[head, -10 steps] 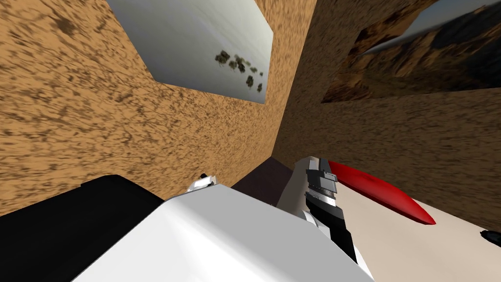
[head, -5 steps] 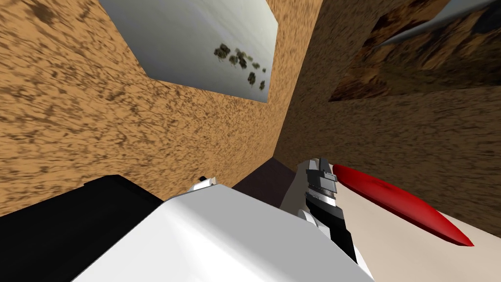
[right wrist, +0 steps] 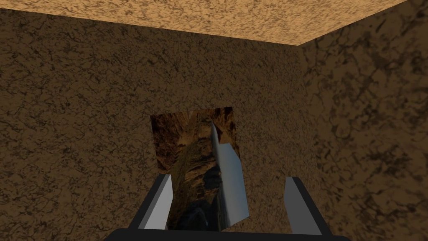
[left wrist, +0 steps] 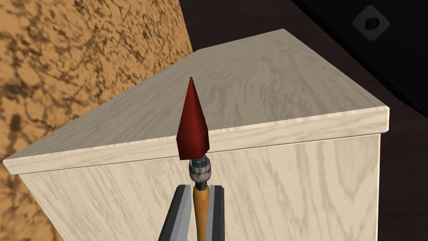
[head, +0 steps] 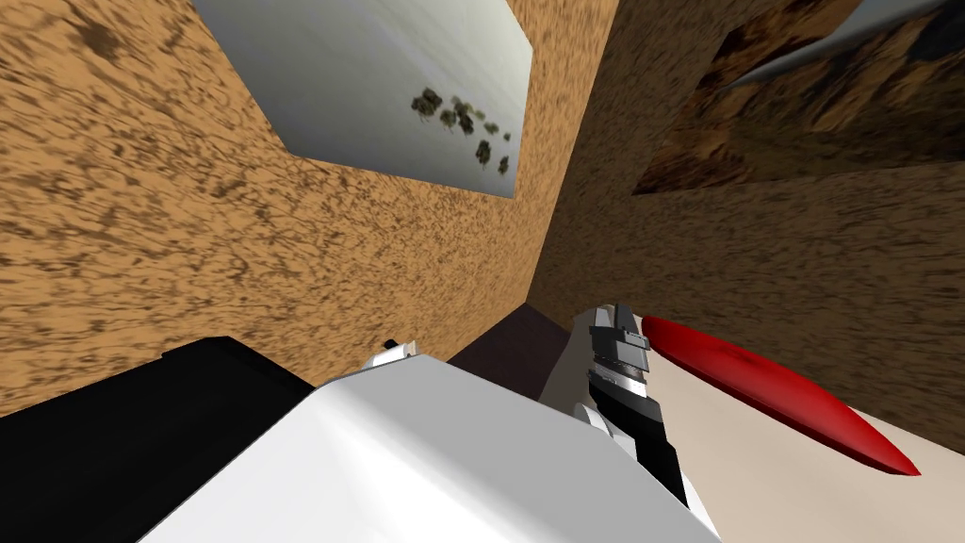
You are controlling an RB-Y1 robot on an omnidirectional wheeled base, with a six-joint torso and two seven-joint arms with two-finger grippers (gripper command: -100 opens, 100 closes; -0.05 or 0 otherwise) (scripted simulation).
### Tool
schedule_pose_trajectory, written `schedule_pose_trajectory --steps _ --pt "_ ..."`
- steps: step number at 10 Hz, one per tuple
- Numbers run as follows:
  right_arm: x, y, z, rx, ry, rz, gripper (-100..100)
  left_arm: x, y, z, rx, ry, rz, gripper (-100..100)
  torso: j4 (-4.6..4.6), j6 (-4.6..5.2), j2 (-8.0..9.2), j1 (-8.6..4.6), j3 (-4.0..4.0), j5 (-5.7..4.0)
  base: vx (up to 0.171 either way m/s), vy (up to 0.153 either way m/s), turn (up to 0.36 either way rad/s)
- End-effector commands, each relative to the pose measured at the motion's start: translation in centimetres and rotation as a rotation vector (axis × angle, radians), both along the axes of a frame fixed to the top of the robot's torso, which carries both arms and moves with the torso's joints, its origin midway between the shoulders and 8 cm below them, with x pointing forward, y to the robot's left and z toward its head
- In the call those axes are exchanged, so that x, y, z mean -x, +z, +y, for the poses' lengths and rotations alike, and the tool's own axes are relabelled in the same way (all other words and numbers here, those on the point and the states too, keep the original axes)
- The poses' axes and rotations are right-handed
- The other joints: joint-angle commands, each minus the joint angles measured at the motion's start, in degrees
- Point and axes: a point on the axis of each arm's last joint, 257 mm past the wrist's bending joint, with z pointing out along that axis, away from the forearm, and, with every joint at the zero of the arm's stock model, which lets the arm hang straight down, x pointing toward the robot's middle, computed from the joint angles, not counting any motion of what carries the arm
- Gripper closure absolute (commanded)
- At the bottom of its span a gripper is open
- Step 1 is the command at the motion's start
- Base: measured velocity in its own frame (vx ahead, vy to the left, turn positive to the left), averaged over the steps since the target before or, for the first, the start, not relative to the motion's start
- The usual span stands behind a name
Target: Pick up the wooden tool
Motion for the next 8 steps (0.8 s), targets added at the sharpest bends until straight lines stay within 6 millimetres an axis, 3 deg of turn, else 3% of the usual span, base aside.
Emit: schedule_pose_trajectory --steps 1,7,8 --pt "0.0 0.0 0.0 0.0 0.0 0.0 0 -0.7 0.5 0.4 0.0 0.01 -0.003 100 0.0 0.0 0.0 0.0 0.0 0.0 -0.057 -0.014 -0.124" --pt "0.0 0.0 0.0 0.0 0.0 0.0 0 -2.5 1.9 1.6 0.001 0.04 0.0 100 0.07 0.0 0.32 -0.07 0.19 -0.03 -0.079 -0.02 -0.065" --pt "0.0 0.0 0.0 0.0 0.0 0.0 0 -2.5 2.0 1.6 0.002 0.043 0.0 0 0.03 -0.02 0.19 -0.02 0.11 0.0 -0.007 -0.001 0.003"
